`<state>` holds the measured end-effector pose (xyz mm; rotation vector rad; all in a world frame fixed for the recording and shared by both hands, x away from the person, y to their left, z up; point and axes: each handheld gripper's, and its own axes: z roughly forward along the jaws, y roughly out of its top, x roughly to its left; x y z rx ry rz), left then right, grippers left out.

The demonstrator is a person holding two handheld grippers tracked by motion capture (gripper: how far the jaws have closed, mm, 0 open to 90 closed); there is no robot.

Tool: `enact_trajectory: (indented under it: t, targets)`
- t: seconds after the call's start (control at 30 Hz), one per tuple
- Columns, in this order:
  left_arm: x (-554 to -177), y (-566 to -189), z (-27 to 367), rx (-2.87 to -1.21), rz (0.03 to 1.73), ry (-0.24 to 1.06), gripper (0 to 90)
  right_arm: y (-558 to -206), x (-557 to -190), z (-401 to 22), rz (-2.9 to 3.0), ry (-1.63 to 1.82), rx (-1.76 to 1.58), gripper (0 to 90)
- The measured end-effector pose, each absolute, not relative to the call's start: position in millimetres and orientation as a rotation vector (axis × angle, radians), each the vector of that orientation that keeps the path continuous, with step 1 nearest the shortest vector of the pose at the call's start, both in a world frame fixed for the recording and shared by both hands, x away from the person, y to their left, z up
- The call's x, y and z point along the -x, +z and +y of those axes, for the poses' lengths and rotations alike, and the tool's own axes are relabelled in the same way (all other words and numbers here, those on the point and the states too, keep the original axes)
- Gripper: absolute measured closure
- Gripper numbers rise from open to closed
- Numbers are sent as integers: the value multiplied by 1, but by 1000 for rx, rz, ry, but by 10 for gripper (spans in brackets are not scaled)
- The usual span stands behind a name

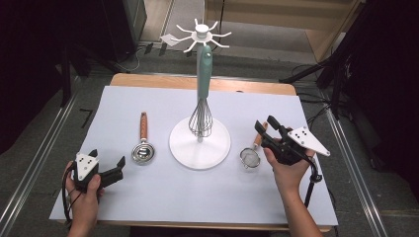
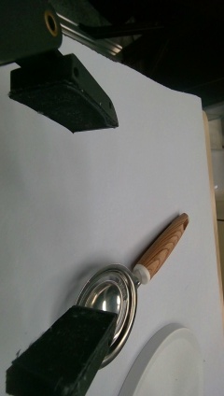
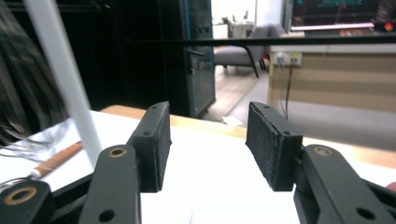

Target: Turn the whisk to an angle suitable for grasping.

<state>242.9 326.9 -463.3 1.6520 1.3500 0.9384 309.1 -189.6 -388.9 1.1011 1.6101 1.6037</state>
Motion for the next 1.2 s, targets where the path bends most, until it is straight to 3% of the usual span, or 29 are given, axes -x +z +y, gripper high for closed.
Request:
enact_trajectory:
  t: [1.07, 1.2]
  targets:
    - [-243, -464, 327, -1646, 1347, 934, 78, -432, -345, -216, 1663, 1394, -1368, 568]
    - [-242, -463, 328, -1632, 1347, 926, 77, -435, -349, -217, 1679, 1366, -1415, 616]
